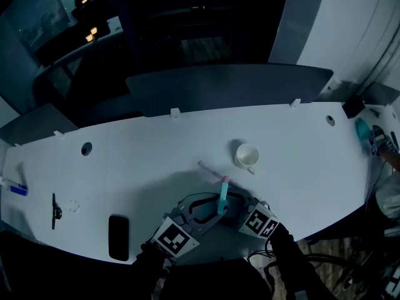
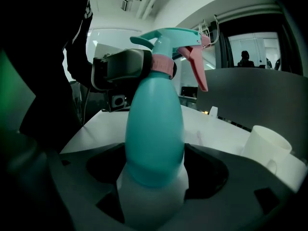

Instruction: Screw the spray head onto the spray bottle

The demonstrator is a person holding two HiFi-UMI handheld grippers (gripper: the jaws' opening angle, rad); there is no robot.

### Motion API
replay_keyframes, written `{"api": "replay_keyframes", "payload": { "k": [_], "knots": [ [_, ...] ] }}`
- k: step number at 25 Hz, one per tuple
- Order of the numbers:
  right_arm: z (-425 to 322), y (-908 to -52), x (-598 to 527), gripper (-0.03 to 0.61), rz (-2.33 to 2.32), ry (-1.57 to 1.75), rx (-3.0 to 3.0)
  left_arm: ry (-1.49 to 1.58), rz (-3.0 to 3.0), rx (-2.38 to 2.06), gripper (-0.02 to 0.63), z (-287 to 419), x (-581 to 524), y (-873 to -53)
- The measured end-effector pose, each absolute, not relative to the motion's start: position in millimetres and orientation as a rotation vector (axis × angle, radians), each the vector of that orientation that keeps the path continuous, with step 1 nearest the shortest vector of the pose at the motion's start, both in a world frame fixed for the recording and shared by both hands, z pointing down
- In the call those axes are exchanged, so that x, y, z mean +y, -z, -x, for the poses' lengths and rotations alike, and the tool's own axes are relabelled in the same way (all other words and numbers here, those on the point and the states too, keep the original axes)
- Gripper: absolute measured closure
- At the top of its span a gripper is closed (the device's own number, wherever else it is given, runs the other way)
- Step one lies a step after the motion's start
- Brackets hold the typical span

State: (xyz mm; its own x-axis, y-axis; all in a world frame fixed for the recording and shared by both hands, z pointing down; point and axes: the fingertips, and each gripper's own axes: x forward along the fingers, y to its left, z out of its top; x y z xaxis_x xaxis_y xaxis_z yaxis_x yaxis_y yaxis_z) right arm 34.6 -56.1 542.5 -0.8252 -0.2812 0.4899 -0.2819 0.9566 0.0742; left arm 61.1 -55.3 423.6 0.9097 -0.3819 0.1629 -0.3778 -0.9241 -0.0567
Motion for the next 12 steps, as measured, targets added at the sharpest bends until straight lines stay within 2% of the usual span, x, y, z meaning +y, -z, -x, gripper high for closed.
{"api": "replay_keyframes", "payload": {
  "k": [3,9,12],
  "knots": [
    [-40,-541,-56,0.199,-0.529,-0.099,-2.577,0.29,3.007,0.667,0.48,-61,-56,-423],
    [-53,-519,-55,0.199,-1.078,-0.323,-2.551,0.284,2.931,0.896,0.48,-59,-61,-424],
    [-45,-519,-57,0.201,-1.119,-0.317,-2.528,0.265,2.911,0.98,0.48,-59,-63,-423]
  ]
}}
